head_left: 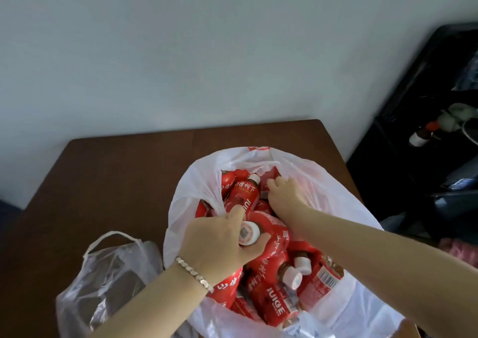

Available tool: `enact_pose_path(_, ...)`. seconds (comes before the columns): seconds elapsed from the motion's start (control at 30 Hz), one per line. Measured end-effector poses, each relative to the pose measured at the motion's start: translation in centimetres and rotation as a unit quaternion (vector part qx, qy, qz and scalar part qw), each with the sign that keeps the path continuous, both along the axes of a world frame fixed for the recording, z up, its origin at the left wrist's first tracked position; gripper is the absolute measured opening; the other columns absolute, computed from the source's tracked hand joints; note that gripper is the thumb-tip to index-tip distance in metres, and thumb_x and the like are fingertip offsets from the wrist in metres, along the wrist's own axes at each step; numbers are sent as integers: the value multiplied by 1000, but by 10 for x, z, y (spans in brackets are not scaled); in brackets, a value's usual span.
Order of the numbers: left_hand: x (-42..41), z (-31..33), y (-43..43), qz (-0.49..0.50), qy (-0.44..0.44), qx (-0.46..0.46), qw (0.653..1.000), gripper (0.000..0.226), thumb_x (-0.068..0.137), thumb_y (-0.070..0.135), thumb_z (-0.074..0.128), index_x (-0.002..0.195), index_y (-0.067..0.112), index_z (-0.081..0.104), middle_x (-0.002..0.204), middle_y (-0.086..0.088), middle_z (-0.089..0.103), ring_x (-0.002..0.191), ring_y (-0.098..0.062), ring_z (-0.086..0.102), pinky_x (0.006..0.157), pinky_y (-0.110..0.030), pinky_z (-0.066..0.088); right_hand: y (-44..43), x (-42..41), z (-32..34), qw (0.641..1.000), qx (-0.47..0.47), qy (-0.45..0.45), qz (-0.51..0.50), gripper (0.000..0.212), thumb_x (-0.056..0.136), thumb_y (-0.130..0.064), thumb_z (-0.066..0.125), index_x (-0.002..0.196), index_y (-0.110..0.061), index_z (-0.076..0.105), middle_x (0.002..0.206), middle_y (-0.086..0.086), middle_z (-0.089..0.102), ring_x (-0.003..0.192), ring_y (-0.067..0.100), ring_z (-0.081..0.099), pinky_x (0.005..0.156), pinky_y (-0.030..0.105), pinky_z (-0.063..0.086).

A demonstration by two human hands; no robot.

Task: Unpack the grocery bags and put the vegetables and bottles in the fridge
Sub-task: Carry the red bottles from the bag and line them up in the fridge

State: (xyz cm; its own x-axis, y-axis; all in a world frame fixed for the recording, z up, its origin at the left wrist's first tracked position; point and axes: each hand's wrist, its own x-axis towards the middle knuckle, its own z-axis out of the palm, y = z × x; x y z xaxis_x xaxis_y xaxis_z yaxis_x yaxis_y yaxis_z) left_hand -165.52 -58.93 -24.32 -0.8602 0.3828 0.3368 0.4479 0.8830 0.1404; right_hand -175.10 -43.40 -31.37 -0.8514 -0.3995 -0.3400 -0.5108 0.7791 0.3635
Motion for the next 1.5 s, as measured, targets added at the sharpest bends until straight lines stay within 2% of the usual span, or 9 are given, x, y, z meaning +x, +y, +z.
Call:
enact_pose_path(0.17, -1, 3, -2, 47, -23, -5, 999, 46, 74, 68, 35, 59, 25, 45, 38, 15, 32, 28, -2, 27, 35, -4, 13, 3, -4, 1, 998, 48, 27, 6, 27, 98, -13, 41, 123, -7, 49, 122, 9, 52, 107, 23, 57, 80, 30, 48)
enact_pose_path(0.3, 0, 2, 3, 71, -27, -42, 996, 56, 77, 73, 24, 75, 25, 53, 48, 13, 51, 37, -3, 40, 38, -7, 22, 32, 3, 37, 983, -125, 65, -118, 31, 97, -27, 43, 125, -13, 45, 122, 2, 55, 106, 19, 59, 75, 27, 47)
enact_pose_path(0.57, 20, 28, 18, 34, -26, -10, 999, 49, 75, 67, 38, 59, 21, 45, 41, 13, 25, 29, -3, 22, 33, -6, 12, 60, 82, 116, 851, -452, 75, -255, 26, 80, -45, 62, 89, -27, 46, 81, -11, 56, 63, 6, 53, 49, 18, 35)
enact_pose_path(0.73, 31, 62, 27, 7, -4, -7, 1000, 45, 71, 66, 40, 59, 22, 46, 43, 15, 19, 24, -6, 29, 38, -4, 2, 64, 126, 173, 869, -418, 95, -245, 25, 77, -47, 62, 84, -26, 53, 74, -10, 58, 65, 9, 56, 55, 21, 44)
enact_pose_path(0.9, 36, 89, 40, -64, 59, -17, 996, 49, 67, 65, 40, 59, 20, 58, 38, 7, 49, 29, -12, 50, 30, -17, 29, 66, 175, 208, 869, -384, 117, -289, 29, 74, -51, 64, 88, -27, 55, 79, -10, 63, 73, 9, 62, 67, 26, 54)
enact_pose_path(1.0, 41, 104, 54, -156, 96, -1, 983, 44, 66, 63, 42, 55, 21, 40, 44, 2, 57, 40, -18, 58, 35, -22, 41, 67, 209, 220, 852, -370, 152, -339, 32, 74, -51, 64, 92, -27, 57, 84, -10, 64, 78, 12, 63, 73, 31, 55)
enact_pose_path(1.13, 70, 130, 84, -279, 126, -24, 952, 43, 63, 62, 51, 51, 24, 37, 35, 5, 46, 28, -13, 44, 44, -8, 8, 76, 269, 233, 816, -345, 203, -416, 29, 75, -52, 62, 91, -29, 53, 81, -12, 61, 72, 7, 58, 57, 20, 46)
enact_pose_path(1.3, 130, 142, 142, -422, 113, -40, 899, 45, 70, 65, 40, 61, 23, 28, 34, 5, 44, 26, -13, 44, 44, -11, 1, 95, 370, 238, 743, -310, 251, -537, 29, 76, -52, 61, 91, -29, 55, 79, -11, 60, 73, 10, 59, 63, 23, 52)
enact_pose_path(1.5, 260, 143, 214, -608, 116, -85, 780, 46, 85, 69, 29, 86, 24, 34, 86, 9, 63, 73, -10, 57, 57, -21, 32, 108, 521, 238, 640, -225, 326, -658, 31, 79, -47, 61, 99, -24, 58, 81, -8, 54, 71, 15, 50, 48, 14, 32)
